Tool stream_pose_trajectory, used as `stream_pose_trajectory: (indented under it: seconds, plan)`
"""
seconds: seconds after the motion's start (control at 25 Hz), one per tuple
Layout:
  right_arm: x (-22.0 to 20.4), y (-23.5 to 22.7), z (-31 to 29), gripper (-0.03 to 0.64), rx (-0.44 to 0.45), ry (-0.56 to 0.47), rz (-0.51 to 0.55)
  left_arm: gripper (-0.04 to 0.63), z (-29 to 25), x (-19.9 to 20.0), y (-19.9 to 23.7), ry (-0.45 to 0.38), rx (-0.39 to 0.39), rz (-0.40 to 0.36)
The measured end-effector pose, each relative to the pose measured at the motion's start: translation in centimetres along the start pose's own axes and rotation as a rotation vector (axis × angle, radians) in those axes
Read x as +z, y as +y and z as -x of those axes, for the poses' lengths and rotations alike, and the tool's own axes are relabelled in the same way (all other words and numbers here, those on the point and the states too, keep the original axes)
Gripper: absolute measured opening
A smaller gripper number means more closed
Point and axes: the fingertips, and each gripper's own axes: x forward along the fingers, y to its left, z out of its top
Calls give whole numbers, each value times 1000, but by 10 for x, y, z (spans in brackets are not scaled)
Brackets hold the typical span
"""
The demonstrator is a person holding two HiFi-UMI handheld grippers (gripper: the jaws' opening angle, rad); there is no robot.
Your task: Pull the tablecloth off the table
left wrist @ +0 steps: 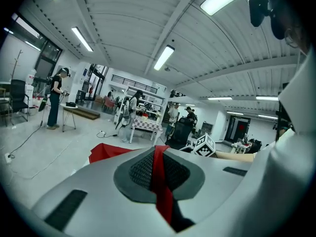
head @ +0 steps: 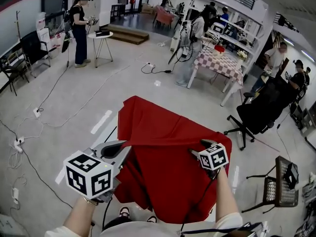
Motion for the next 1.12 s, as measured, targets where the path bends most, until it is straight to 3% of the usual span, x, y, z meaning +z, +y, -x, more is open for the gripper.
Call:
stream_pose_trajectory:
  seconds: [0.08, 0.16, 0.36, 0.68, 0.88, 1.12]
  plan:
    - [1, 2, -9, 315, -1, 11, 10, 18, 4, -1, -1, 2, 9, -6]
    - [1, 4, -20, 204, -28, 48, 48, 18, 7, -1, -3, -3, 16, -7]
    - [-5, 21, -35, 54, -17, 110, 59, 18, 17, 3, 0, -15, 30, -29]
    - [-7, 52, -1, 31, 197, 28, -251, 18, 16, 7, 31, -23, 85, 3]
    - [-3, 63, 33, 31, 241, -84, -408, 18, 1, -17, 49, 24, 88, 37]
    - [-13, 92, 63, 31, 238, -131, -473, 18, -22, -49, 56, 103, 37, 60]
